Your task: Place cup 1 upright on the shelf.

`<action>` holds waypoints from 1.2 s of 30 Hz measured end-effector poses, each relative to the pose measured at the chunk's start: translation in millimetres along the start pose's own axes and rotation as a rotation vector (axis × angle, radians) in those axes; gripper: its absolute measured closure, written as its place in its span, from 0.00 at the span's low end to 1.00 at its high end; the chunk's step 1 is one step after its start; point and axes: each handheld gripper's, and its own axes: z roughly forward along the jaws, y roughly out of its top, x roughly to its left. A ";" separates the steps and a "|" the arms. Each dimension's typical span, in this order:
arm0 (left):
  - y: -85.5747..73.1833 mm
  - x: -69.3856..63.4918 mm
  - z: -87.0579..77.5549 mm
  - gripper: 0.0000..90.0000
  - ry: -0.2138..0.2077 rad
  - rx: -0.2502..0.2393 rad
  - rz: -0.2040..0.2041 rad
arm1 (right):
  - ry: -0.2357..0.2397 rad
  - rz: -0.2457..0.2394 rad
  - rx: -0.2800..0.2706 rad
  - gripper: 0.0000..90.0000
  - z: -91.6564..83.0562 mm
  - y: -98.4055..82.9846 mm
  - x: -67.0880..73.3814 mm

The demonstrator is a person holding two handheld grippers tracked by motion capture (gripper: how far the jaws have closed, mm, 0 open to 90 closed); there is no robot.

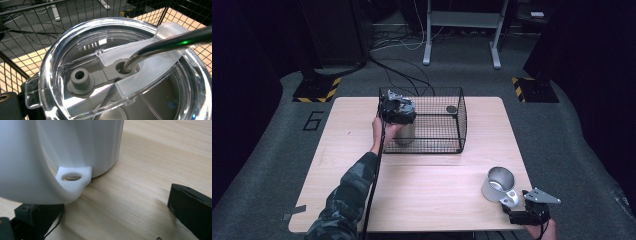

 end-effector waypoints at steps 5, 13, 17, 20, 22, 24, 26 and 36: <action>-0.6 -1.1 -4.6 0.04 0.007 0.029 0.001 | 0.000 0.002 -0.006 0.00 0.2 -0.2 0.1; -0.5 -3.4 -6.2 0.03 0.005 0.031 0.023 | 0.000 0.001 -0.001 0.00 0.0 0.0 0.1; 0.4 -3.2 -8.3 0.00 -0.009 0.027 0.037 | 0.001 0.000 -0.001 0.00 0.0 -0.1 0.0; 2.9 -3.3 -12.3 0.00 -0.015 0.011 0.036 | 0.001 0.000 -0.001 0.00 0.0 -0.1 0.0; 4.3 -3.1 -15.6 0.00 -0.019 -0.003 0.036 | 0.001 0.000 -0.001 0.00 0.0 0.0 0.0; 6.3 -2.3 -19.7 0.00 -0.027 -0.007 0.037 | 0.001 0.000 -0.001 0.00 0.0 -0.1 0.0; 8.2 -1.6 -24.9 0.00 -0.034 -0.023 0.036 | 0.001 0.000 -0.001 0.00 0.0 -0.1 0.0; 12.8 -1.3 -50.3 0.00 -0.076 -0.050 0.056 | 0.000 0.001 -0.006 0.00 0.2 -0.1 0.1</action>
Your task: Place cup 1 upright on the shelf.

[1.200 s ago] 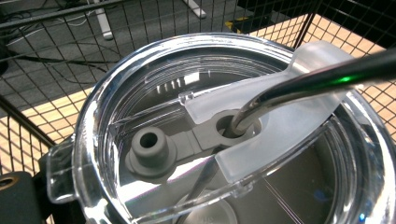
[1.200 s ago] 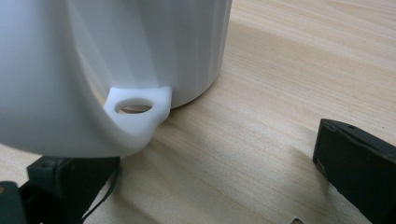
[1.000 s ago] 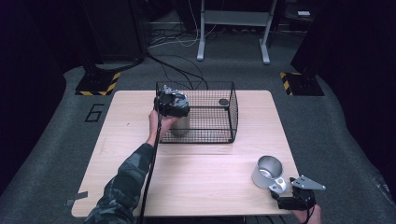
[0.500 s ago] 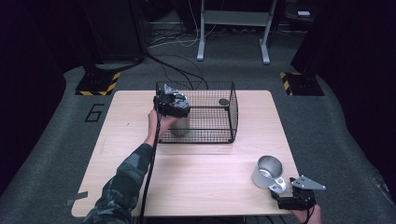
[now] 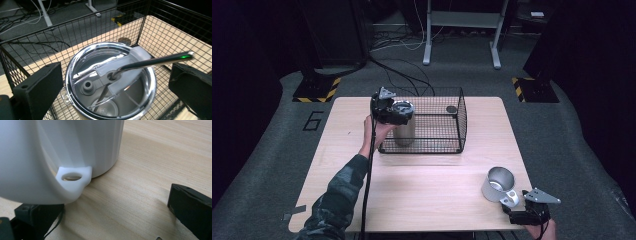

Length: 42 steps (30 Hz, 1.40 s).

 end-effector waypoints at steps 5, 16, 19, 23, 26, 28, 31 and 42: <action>3.2 -5.9 -10.3 0.00 0.008 -0.001 0.043 | -0.001 0.001 0.000 0.00 0.1 0.0 0.1; -5.2 -14.6 -38.7 0.00 0.010 -0.024 0.098 | 0.000 -0.001 0.000 0.00 0.1 0.1 -0.1; -10.8 -16.5 -46.7 0.00 0.007 -0.019 0.128 | 0.000 0.000 0.000 0.00 0.1 0.1 0.0; -19.1 -17.9 -57.4 0.00 0.002 -0.018 0.147 | -0.001 0.001 0.001 0.00 0.0 0.1 0.1; -26.3 -18.5 -64.2 0.00 0.003 -0.018 0.151 | -0.001 0.000 0.001 0.00 0.0 0.1 0.0; -31.0 -18.5 -68.5 0.00 0.004 -0.015 0.153 | -0.001 0.001 0.000 0.00 0.1 0.1 0.1; -38.6 -19.0 -75.1 0.00 -0.004 -0.014 0.149 | -0.001 0.000 0.000 0.00 0.1 0.0 0.0; -73.4 -13.1 -92.4 0.00 0.000 0.011 0.143 | -0.002 0.001 0.000 0.00 0.1 0.1 -0.1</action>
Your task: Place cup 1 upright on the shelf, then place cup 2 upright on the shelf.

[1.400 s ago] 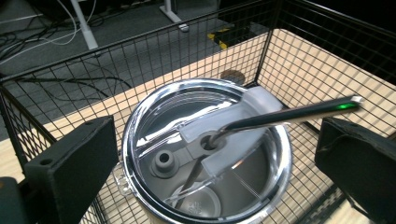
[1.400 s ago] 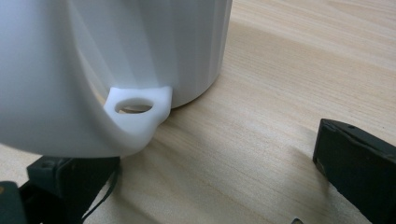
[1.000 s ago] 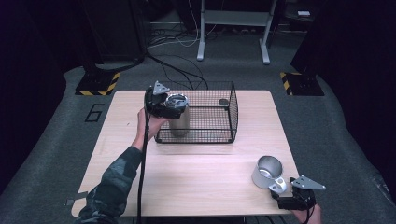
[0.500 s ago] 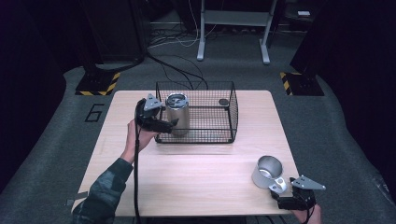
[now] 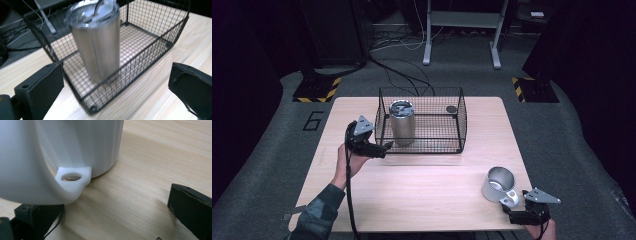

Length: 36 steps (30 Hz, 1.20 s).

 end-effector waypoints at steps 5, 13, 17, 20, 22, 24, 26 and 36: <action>-23.8 7.1 -2.2 0.00 0.025 0.035 -0.028 | -0.002 0.002 0.000 0.00 0.0 0.0 0.1; -70.4 16.8 0.5 0.00 0.044 0.092 -0.106 | -0.001 0.004 0.002 0.00 -0.1 0.0 0.3; -95.9 25.0 7.2 0.00 0.069 0.147 -0.137 | -0.005 0.006 0.000 0.00 0.0 0.0 0.3; -116.5 34.8 12.9 0.00 0.078 0.200 -0.186 | -0.007 0.013 0.002 0.00 0.0 0.1 0.8; -129.2 40.6 16.8 0.00 0.095 0.238 -0.208 | -0.009 0.010 0.001 0.00 0.1 0.1 0.5; -139.2 45.8 20.2 0.00 0.076 0.273 -0.244 | -0.004 0.004 0.005 0.00 -0.2 0.0 0.2; -146.0 49.1 23.7 0.00 0.065 0.281 -0.299 | -0.008 0.007 0.000 0.00 -0.1 -0.4 0.4; -154.7 55.2 30.0 0.00 0.143 0.242 -0.244 | -0.013 -0.004 0.003 0.00 0.9 1.5 2.4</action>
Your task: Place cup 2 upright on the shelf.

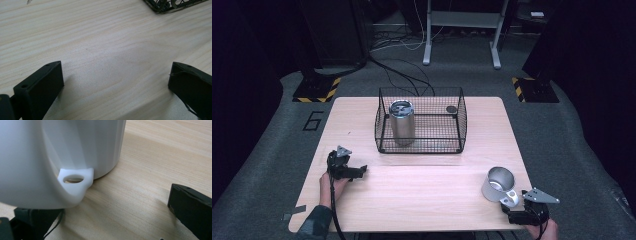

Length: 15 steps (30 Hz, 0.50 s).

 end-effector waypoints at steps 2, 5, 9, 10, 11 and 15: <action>-0.1 -0.5 0.5 0.00 0.001 -0.008 -0.007 | 0.011 0.000 0.022 0.00 -0.8 1.3 0.6; 0.2 -0.8 -0.1 0.00 0.001 0.001 -0.010 | 0.006 0.011 0.054 0.01 -3.2 3.5 1.3; -0.5 -2.0 0.5 0.00 0.007 -0.011 -0.019 | -0.011 0.030 0.079 0.00 -4.3 7.5 3.4; -0.5 -2.0 0.5 0.00 0.007 -0.011 -0.019 | -0.001 0.043 0.082 0.00 -5.9 8.7 3.6; -0.5 -2.1 0.5 0.00 0.007 -0.011 -0.020 | 0.006 0.049 0.076 0.00 -7.4 10.1 3.0; -0.5 -2.1 0.4 0.00 0.009 -0.010 -0.019 | 0.028 0.063 0.057 0.00 -17.4 18.5 6.4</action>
